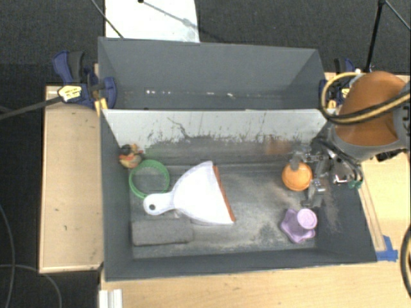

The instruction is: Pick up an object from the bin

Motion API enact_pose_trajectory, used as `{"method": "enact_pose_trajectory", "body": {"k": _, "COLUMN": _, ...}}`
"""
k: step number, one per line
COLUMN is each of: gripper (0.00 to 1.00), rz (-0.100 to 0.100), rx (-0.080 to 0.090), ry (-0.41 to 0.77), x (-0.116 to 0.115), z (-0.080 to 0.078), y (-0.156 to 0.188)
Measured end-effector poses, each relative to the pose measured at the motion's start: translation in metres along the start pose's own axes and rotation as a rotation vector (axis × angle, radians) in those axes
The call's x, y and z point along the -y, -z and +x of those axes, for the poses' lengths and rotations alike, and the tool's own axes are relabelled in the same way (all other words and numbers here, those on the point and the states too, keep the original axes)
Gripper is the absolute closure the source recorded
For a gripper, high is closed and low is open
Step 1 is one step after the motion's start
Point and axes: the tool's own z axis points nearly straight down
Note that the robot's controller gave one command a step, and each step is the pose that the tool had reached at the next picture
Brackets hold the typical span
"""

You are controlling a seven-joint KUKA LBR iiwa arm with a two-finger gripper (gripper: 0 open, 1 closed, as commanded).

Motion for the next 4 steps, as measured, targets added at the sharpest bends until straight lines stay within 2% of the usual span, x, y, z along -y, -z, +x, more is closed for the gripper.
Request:
{"method": "enact_pose_trajectory", "body": {"k": 1, "gripper": 0.0, "rz": -0.004, "rx": -0.008, "ry": 0.026, "x": 0.0, "z": 0.017, "y": 0.041}}
{"method": "enact_pose_trajectory", "body": {"k": 2, "gripper": 0.0, "rz": 0.003, "rx": 0.015, "ry": -0.031, "x": -0.016, "z": 0.003, "y": 0.03}}
{"method": "enact_pose_trajectory", "body": {"k": 3, "gripper": 0.0, "rz": -0.005, "rx": -0.011, "ry": 0.004, "x": -0.016, "z": 0.01, "y": 0.046}}
{"method": "enact_pose_trajectory", "body": {"k": 4, "gripper": 0.0, "rz": 0.002, "rx": 0.008, "ry": 0.131, "x": -0.005, "z": 0.003, "y": 0.074}}
